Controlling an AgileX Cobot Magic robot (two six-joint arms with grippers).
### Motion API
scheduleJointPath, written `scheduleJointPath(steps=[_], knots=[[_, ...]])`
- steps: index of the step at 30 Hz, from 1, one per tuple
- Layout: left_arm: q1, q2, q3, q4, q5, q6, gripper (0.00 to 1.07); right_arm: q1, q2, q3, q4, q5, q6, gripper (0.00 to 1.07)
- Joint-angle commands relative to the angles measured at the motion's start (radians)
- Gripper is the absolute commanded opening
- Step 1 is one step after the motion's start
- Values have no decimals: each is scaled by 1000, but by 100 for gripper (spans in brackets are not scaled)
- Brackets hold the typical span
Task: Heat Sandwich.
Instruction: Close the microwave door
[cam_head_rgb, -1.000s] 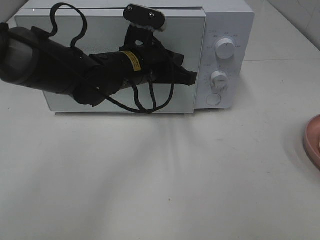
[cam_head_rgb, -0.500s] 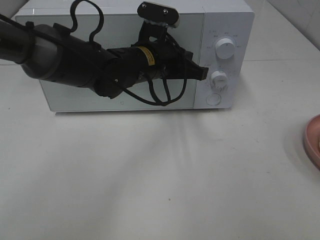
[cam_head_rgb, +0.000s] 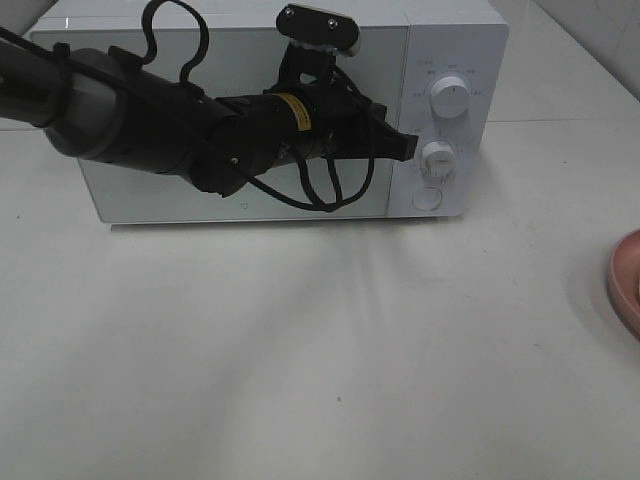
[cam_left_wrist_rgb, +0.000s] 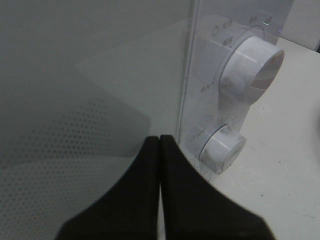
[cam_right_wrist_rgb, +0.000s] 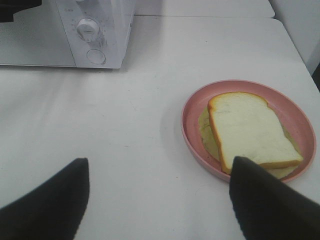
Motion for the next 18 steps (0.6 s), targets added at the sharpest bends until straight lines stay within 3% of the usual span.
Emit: scheduleJointPath(steps=[1,18], knots=[[24,-15,-14,-53,-17,4,0,-1,-29,1,-4,-9,1,75],[-47,-147,178,-54,-25,15,0,-1,-29,1,-4,-9,1,75]])
